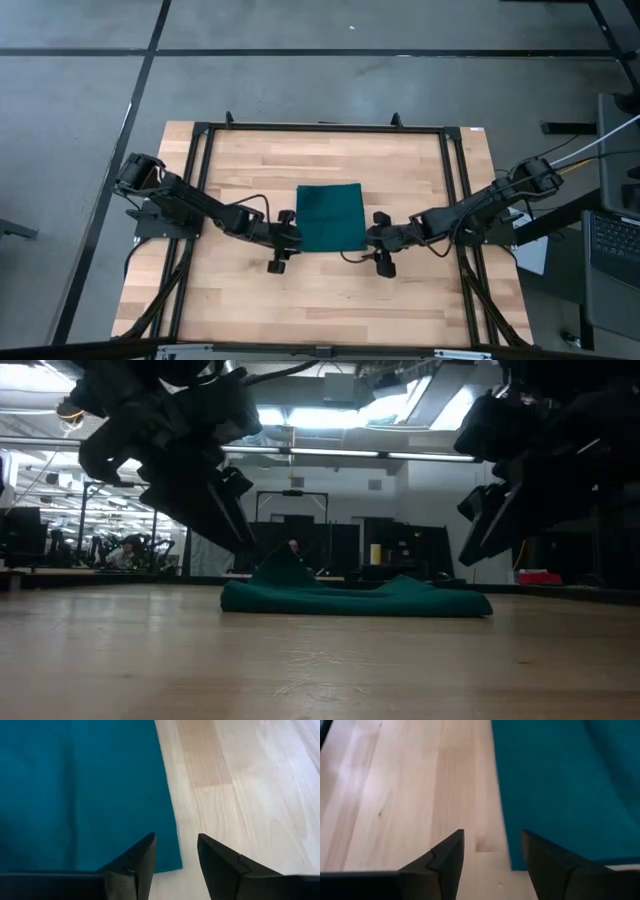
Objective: Fold microfiber towels
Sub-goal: Fold the towel
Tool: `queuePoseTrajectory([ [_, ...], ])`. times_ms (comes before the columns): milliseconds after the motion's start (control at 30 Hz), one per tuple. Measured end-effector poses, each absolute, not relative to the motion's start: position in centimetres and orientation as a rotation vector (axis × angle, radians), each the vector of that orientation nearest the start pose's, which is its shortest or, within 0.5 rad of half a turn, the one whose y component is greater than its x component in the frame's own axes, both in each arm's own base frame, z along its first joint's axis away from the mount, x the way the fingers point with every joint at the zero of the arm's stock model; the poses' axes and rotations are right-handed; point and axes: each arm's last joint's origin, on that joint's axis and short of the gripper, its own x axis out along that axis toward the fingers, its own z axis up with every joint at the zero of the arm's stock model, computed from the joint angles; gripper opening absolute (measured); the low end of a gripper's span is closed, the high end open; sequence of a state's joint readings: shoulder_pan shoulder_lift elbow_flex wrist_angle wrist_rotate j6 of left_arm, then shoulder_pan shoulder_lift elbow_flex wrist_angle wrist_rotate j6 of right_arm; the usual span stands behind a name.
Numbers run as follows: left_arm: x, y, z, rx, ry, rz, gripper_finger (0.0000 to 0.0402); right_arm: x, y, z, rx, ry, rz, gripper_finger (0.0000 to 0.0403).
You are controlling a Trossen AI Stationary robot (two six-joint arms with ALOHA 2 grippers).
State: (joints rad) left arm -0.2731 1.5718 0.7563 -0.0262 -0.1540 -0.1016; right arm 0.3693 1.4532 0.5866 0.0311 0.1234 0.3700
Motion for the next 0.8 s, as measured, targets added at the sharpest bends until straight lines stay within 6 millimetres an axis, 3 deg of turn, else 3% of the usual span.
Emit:
queuePoseTrajectory([
  [233,29.1,-7.6,14.3,0.048,0.866,-0.111,0.0143,24.3,8.4,14.5,0.144,0.836,0.063,0.0184],
  [800,29.9,-7.2,12.5,0.028,0.885,-0.092,0.0143,24.9,8.1,10.9,0.137,0.917,0.058,0.0185],
])
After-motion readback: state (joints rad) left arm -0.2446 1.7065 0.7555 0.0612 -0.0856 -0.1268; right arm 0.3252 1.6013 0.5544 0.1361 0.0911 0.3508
